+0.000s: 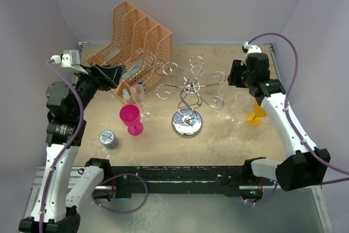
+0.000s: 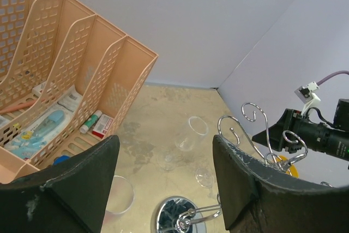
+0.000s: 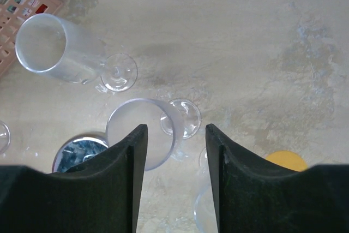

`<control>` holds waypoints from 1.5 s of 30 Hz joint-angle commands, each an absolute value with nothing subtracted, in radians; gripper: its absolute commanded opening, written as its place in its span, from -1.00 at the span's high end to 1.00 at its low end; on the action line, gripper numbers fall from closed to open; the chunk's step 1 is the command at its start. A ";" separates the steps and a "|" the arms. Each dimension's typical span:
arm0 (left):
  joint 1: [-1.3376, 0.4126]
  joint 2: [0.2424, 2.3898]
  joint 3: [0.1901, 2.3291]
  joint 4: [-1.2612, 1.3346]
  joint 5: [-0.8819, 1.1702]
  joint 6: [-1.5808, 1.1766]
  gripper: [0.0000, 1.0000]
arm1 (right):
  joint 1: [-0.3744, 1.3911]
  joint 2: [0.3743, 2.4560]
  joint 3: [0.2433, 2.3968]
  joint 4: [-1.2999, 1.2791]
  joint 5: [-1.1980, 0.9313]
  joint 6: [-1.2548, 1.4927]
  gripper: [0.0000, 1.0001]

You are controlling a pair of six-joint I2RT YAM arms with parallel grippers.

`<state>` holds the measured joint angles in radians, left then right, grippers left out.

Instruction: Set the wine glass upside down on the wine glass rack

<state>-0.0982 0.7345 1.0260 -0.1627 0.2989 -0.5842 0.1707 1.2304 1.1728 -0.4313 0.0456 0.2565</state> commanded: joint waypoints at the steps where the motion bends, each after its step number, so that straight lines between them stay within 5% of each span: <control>1: -0.092 0.729 1.025 -0.100 0.297 -0.580 -0.33 | 0.199 1.276 1.248 -0.446 0.118 0.253 0.09; 8: -0.094 0.718 1.022 -0.120 0.287 -0.559 -0.33 | 0.212 1.307 1.254 -0.455 0.153 0.260 0.51; 17: -0.097 0.710 1.023 -0.128 0.280 -0.548 -0.33 | 0.213 1.341 1.247 -0.441 0.155 0.254 0.59; 23: -0.100 0.714 1.029 -0.135 0.276 -0.540 -0.33 | 0.215 1.336 1.246 -0.400 0.157 0.263 1.00; 37: -0.110 0.778 1.064 -0.123 0.333 -0.616 -0.33 | 0.216 1.139 1.287 -0.320 0.251 0.342 1.00; 45: -0.110 0.828 1.064 -0.029 0.426 -0.708 -0.34 | 0.216 0.942 1.156 -0.017 0.255 0.387 1.00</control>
<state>-0.1070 0.8185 1.0340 -0.1436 0.3553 -0.6426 0.2115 1.0466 1.2179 -0.2829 0.2440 0.3428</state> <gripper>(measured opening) 0.665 0.031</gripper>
